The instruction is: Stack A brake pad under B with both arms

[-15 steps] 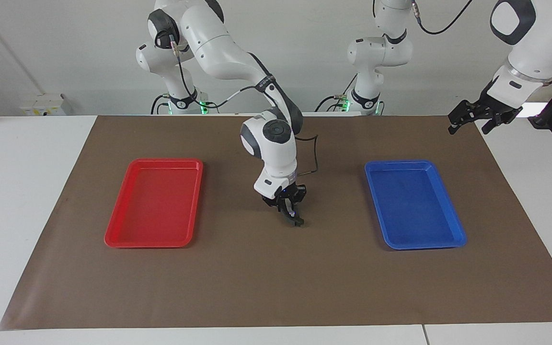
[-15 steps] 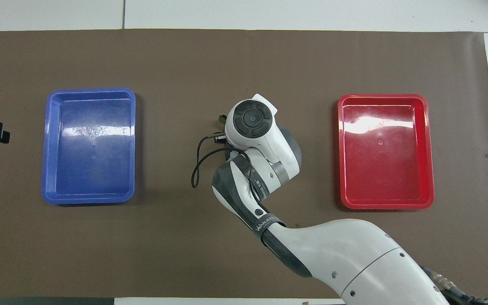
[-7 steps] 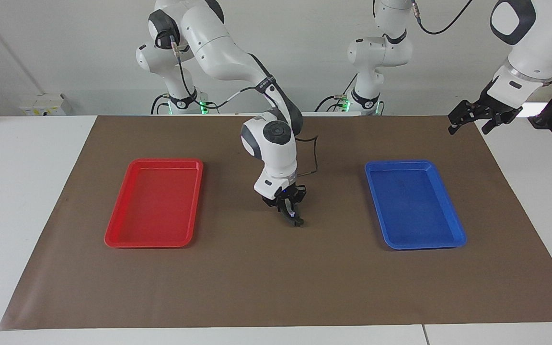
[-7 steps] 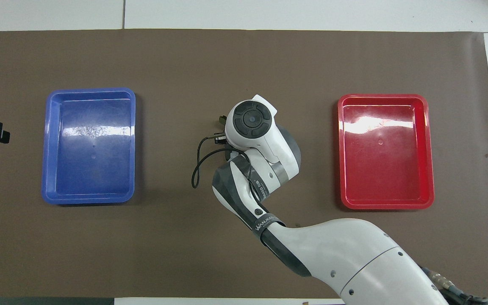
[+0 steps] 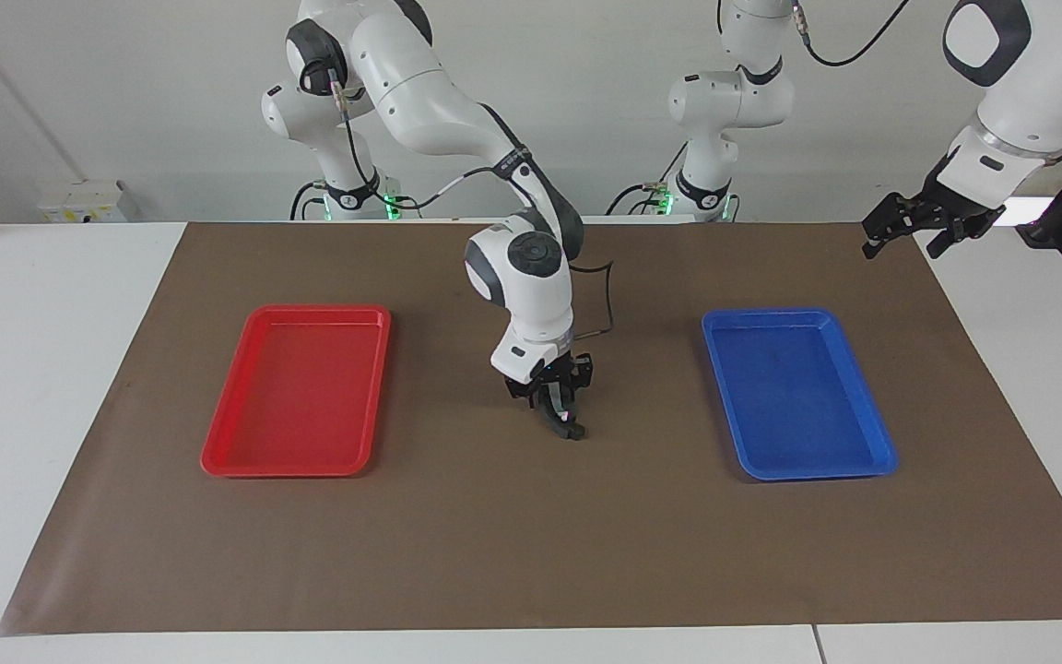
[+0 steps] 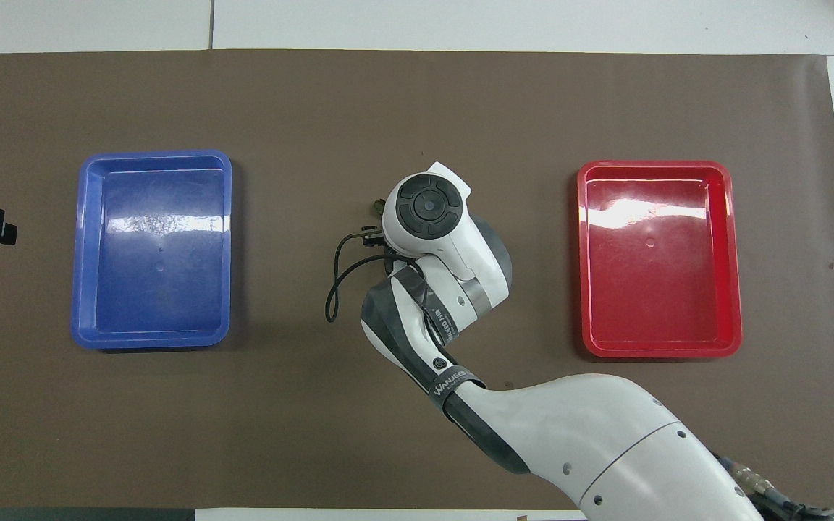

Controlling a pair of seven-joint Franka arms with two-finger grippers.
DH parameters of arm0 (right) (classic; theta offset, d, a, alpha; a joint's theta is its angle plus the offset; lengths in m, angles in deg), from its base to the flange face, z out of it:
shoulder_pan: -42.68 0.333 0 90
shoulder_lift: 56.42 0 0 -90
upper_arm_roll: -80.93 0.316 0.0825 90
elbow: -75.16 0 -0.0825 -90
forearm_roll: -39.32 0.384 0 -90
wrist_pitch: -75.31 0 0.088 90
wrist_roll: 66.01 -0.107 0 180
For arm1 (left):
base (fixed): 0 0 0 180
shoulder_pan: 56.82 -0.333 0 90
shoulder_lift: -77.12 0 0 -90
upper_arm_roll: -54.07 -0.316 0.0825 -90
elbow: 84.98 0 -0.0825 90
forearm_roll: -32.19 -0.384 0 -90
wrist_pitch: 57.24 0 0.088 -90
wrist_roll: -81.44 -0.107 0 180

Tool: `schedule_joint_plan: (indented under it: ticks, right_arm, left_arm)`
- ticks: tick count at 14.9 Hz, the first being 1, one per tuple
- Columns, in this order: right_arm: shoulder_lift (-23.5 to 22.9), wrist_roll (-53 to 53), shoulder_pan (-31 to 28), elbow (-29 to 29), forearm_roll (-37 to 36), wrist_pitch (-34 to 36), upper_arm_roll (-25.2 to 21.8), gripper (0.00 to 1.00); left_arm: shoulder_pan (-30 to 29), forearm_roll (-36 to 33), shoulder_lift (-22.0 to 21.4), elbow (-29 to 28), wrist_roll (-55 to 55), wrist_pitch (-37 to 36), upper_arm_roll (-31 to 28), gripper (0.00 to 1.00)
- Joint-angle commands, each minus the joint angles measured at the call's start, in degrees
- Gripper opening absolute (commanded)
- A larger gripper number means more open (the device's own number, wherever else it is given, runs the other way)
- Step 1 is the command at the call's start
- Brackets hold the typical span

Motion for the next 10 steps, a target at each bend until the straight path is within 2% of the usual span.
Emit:
schedule_joint_plan:
  ticks: [1, 4, 7, 10]
  right_arm:
    - [2.6, -1.2, -1.2, -0.8, 0.4, 1.3, -0.1, 0.99]
    - [7.5, -1.3, -5.5, -1.4, -0.7, 4.2, -0.8, 0.99]
    - [13.4, -0.7, -13.7, -3.4, -1.4, 6.8, -0.8, 0.99]
    - [17.7, -0.1, -20.7, -3.3, -1.4, 12.3, -0.7, 0.99]
  left_arm:
    - [-0.2, -1.0, -1.0, -1.1, -0.2, 0.2, 0.1, 0.99]
    - [-0.2, -1.0, -1.0, -1.1, -0.2, 0.2, 0.1, 0.99]
    - [-0.2, -1.0, -1.0, -1.1, -0.2, 0.2, 0.1, 0.99]
    - [-0.2, -1.0, -1.0, -1.1, -0.2, 0.2, 0.1, 0.99]
